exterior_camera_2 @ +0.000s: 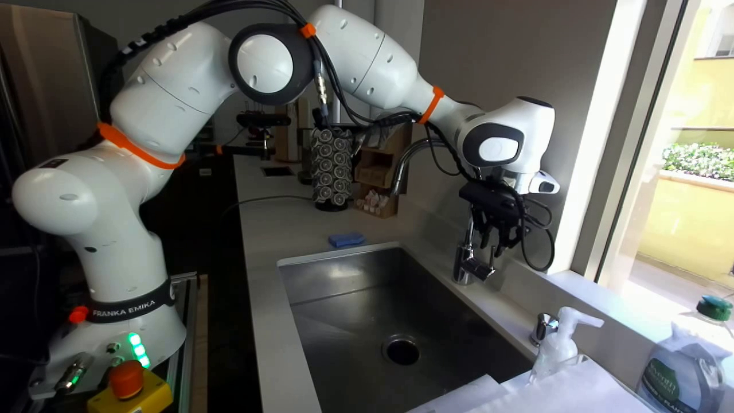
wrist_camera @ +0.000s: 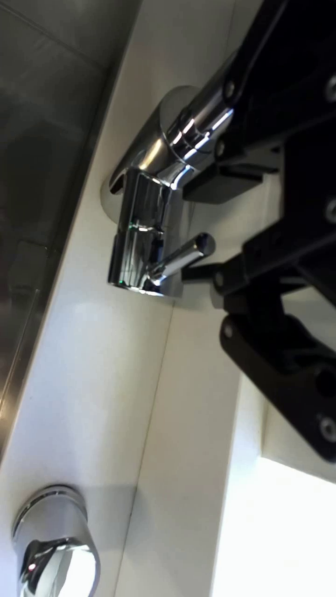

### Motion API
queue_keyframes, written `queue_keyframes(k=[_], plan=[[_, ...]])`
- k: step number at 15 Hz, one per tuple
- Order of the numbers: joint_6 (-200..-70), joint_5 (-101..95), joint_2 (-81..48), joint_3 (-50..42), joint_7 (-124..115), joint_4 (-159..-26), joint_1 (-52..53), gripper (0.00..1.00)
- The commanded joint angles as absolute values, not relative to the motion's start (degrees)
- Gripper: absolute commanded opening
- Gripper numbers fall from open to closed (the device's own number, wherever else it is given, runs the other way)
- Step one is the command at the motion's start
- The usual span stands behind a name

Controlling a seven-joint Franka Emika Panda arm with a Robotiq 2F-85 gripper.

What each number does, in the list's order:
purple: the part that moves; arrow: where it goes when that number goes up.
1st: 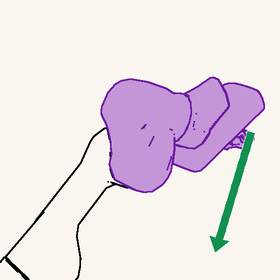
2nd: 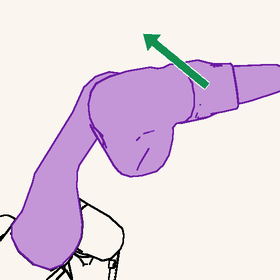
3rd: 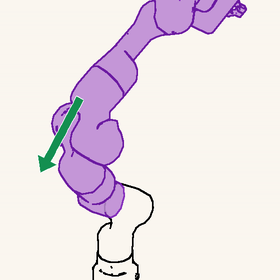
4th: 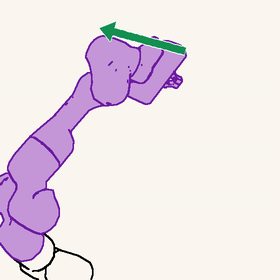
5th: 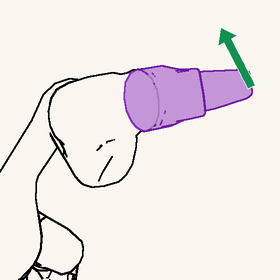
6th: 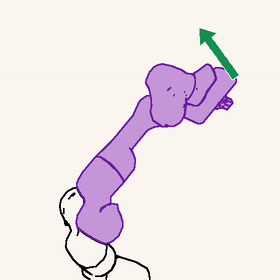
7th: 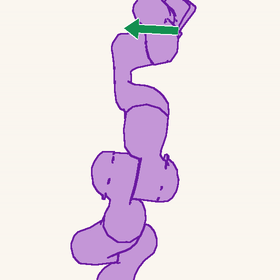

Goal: Push the faucet to the left then push the faucet handle backwards.

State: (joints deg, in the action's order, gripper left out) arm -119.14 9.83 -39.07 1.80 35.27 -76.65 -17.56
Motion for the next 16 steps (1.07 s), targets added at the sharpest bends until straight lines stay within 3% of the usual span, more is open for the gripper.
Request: queue_keyframes(k=[1,3,4,6,10,16], plan=[[-118.3,9.6,-37.4,2.6,33.8,-78.2,-15.8,0.4],[-118.4,9.4,-37.4,2.5,33.6,-78.3,-15.8,0.41],[-118.4,9.4,-37.4,2.5,33.6,-78.4,-15.9,0.47],[-118.7,9.5,-37.1,2.4,33.1,-78.7,-16.0,0.71],[-119.0,9.4,-36.5,1.7,32.6,-79.5,-16.3,0.98],[-119.5,10.0,-34.3,1.6,31.8,-82.2,-16.6,1.0]])
